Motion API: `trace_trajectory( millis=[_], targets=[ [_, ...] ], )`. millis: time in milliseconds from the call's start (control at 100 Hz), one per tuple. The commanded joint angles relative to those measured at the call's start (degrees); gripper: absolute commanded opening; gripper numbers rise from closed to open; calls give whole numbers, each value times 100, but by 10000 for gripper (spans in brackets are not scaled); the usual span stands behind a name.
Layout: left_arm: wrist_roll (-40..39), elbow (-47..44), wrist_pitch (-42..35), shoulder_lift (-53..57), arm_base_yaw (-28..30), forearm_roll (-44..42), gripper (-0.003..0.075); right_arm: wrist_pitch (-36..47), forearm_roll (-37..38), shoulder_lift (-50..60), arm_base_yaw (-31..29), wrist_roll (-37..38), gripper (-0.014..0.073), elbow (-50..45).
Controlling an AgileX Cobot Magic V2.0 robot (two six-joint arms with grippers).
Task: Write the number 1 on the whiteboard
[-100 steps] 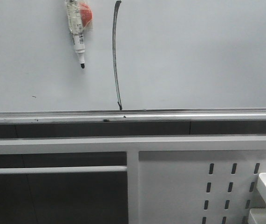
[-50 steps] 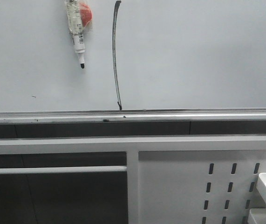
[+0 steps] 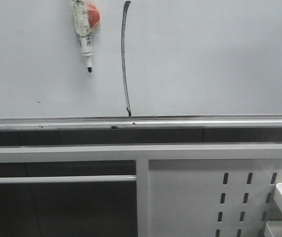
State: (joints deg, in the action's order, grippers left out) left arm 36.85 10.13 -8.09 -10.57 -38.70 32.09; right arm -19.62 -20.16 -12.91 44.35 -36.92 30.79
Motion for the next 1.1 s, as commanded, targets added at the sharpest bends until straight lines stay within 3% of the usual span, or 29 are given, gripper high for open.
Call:
trace_trajectory(
  millis=[0, 180, 280, 430, 650, 1090],
  targets=[
    [-386, -224, -314, 216, 474, -849, -20, 431, -43, -58, -25, 14, -59, 127],
    [-2788, -915, -14, 923, 1665, -2464, -20, 431, -43, -58, -25, 14, -59, 127],
    [-3505, -1110, 512, 1148, 2150, -2649, -20, 431, -43, -58, -25, 14, -59, 127],
    [-3548, -1187, 1337, 1216, 2503, -2390, -20, 431, -43, -58, -25, 14, -59, 127],
    [-3537, -1234, 2577, 1216, 2522, -2390, -20, 431, -43, -58, -25, 14, -59, 127],
    [-3566, -1234, 2588, 1216, 2522, -2331, -20, 431, -43, -58, -25, 14, -59, 127]
  ],
)
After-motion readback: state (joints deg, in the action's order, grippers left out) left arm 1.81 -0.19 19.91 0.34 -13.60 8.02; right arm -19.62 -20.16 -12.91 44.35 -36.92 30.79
